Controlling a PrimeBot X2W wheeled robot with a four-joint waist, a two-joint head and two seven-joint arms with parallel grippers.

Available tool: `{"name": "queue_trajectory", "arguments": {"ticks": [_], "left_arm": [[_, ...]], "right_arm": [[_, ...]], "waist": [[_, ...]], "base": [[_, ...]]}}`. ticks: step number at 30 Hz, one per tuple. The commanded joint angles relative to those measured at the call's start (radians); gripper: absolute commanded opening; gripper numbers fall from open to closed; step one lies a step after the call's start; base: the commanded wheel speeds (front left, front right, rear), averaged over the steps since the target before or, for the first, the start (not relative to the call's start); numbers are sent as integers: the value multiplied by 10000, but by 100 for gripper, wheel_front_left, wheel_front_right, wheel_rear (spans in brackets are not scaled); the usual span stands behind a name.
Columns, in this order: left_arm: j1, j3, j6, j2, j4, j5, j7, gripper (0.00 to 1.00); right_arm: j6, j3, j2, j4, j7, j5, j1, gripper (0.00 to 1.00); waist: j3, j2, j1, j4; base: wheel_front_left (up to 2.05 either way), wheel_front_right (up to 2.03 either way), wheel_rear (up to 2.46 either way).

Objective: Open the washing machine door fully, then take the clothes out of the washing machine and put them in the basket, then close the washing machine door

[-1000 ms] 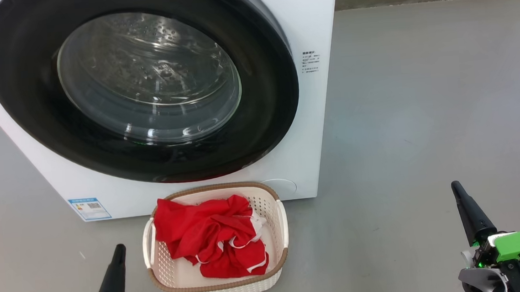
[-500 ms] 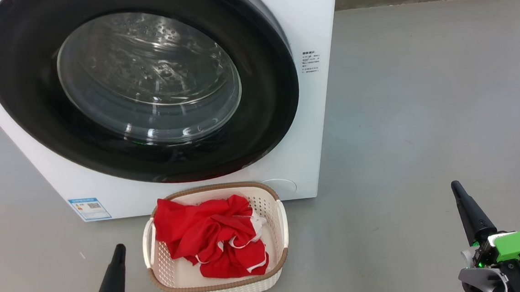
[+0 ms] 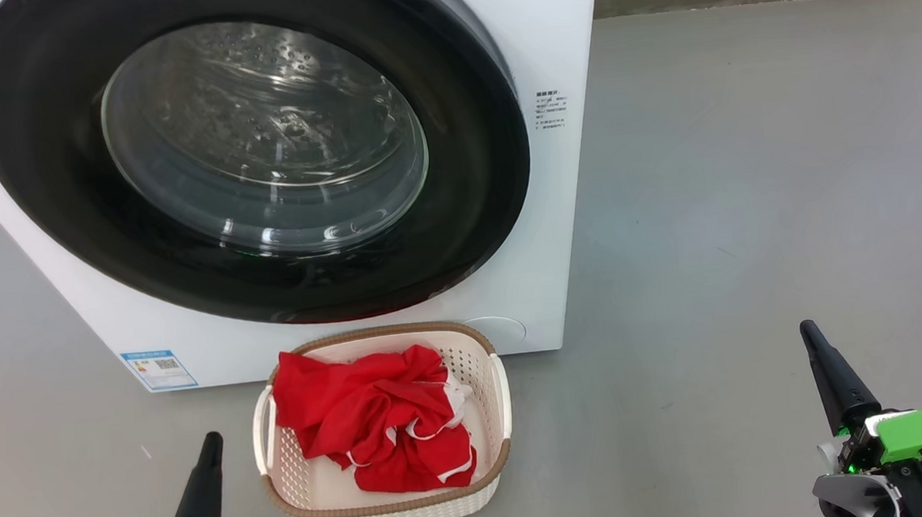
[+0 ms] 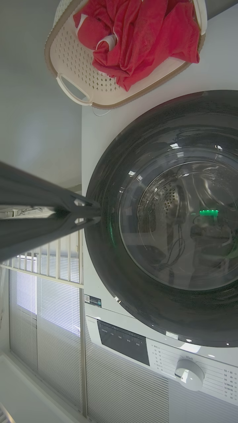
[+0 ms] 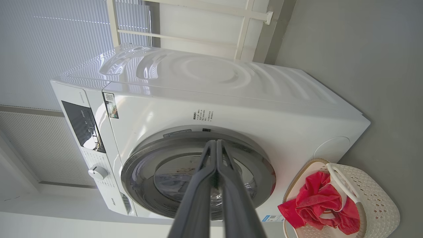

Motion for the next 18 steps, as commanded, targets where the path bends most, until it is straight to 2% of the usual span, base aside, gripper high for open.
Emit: {"name": "queue_trajectory", "arguments": {"ticks": [1, 18], "left_arm": [[-418, 259, -69, 210, -273, -67, 59, 0], [-418, 258, -69, 210, -273, -67, 58, 0]], "right_arm": [[6, 125, -41, -303, 48, 69, -426, 0], [6, 116, -35, -302, 55, 61, -427, 0]], "waist": [[0, 0, -1, 0], [0, 0, -1, 0]], "base": [[0, 0, 0], [0, 0, 0]]}}
